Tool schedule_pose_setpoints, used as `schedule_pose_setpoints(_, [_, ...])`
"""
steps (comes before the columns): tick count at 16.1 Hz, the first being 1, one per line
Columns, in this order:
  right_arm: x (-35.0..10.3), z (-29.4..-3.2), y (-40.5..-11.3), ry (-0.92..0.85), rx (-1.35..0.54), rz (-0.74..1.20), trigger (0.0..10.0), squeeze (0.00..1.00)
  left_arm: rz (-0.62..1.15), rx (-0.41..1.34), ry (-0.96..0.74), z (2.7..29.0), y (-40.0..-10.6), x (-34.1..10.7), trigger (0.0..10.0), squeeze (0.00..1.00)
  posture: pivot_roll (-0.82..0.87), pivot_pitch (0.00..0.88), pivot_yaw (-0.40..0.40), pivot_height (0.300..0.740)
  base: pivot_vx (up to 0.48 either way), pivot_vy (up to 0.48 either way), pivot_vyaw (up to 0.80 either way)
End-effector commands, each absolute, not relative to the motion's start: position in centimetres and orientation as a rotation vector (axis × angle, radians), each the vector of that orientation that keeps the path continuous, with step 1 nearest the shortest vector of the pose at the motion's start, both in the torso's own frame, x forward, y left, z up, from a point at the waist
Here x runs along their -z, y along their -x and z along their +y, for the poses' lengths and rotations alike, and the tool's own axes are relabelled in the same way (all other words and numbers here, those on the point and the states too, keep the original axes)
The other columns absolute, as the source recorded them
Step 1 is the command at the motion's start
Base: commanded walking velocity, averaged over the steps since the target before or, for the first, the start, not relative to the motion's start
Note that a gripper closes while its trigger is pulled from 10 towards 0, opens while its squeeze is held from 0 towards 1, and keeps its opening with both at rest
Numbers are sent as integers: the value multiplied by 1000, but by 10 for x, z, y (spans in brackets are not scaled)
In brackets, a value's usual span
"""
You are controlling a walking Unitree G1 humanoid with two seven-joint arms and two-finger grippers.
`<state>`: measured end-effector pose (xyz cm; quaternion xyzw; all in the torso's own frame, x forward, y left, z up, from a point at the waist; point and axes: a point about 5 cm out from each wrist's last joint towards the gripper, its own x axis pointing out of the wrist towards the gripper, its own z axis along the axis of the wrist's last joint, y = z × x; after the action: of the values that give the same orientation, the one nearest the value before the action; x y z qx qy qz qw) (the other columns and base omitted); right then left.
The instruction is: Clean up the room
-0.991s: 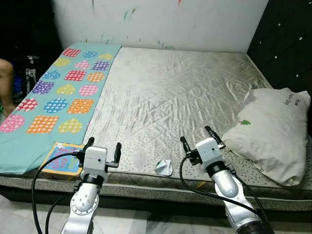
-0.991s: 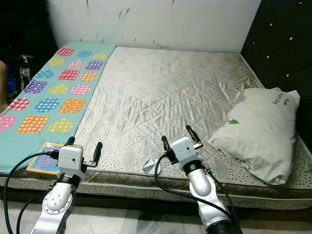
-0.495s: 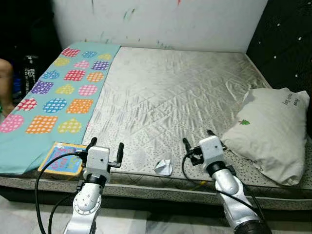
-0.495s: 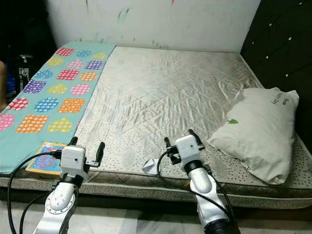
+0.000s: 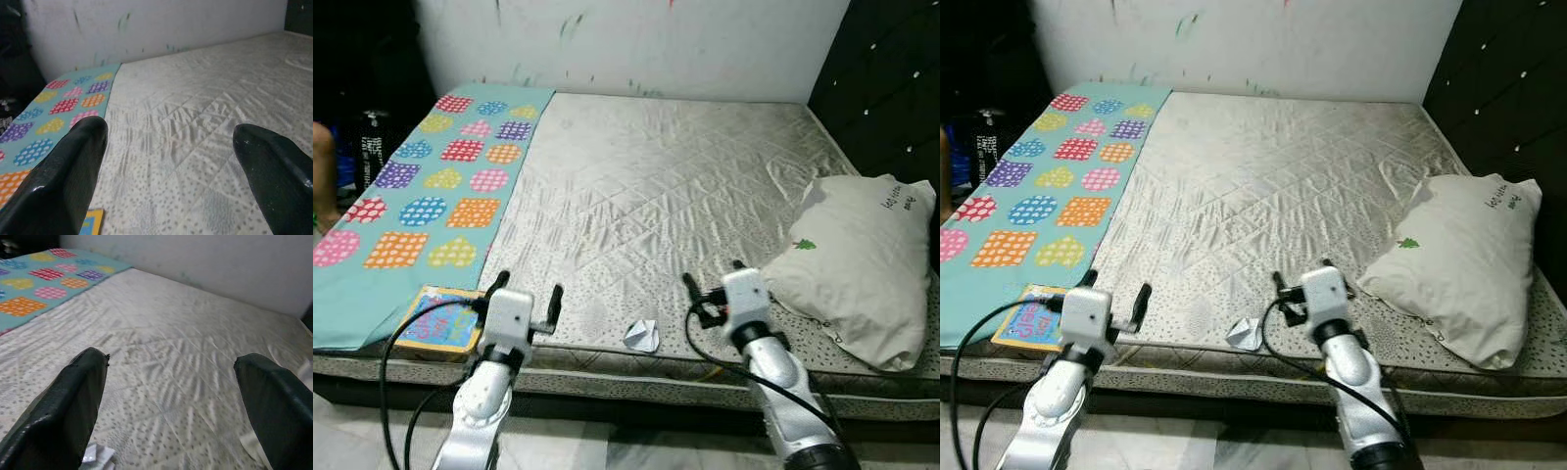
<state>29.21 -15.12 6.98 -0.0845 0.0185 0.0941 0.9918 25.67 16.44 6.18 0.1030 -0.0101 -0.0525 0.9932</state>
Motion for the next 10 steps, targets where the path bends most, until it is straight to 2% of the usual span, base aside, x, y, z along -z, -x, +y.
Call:
schedule_pose_setpoints(1, [-75, -158, -291, 135, -160, 21, 10000, 0, -39, 89, -205, 171, -256, -69, 10000, 0, 90, 33, -36, 740, 0, 0, 0])
schedule_pose_setpoints(6, [-78, -173, -290, 126, -140, 31, 10000, 0, -32, -25, -172, 217, -254, -78, 10000, 0, 89, 59, -60, 740, 0, 0, 0])
schedule_pose_setpoints(7, [-68, -177, -289, 70, -113, 85, 10000, 0, -13, -49, -156, 222, -252, -70, 10000, 0, 90, 56, -70, 740, 0, 0, 0])
schedule_pose_setpoints(10, [-72, -181, -303, 86, -104, 93, 10000, 0, -16, -40, -138, 211, -261, -68, 10000, 0, 92, 14, -93, 740, 0, 0, 0])
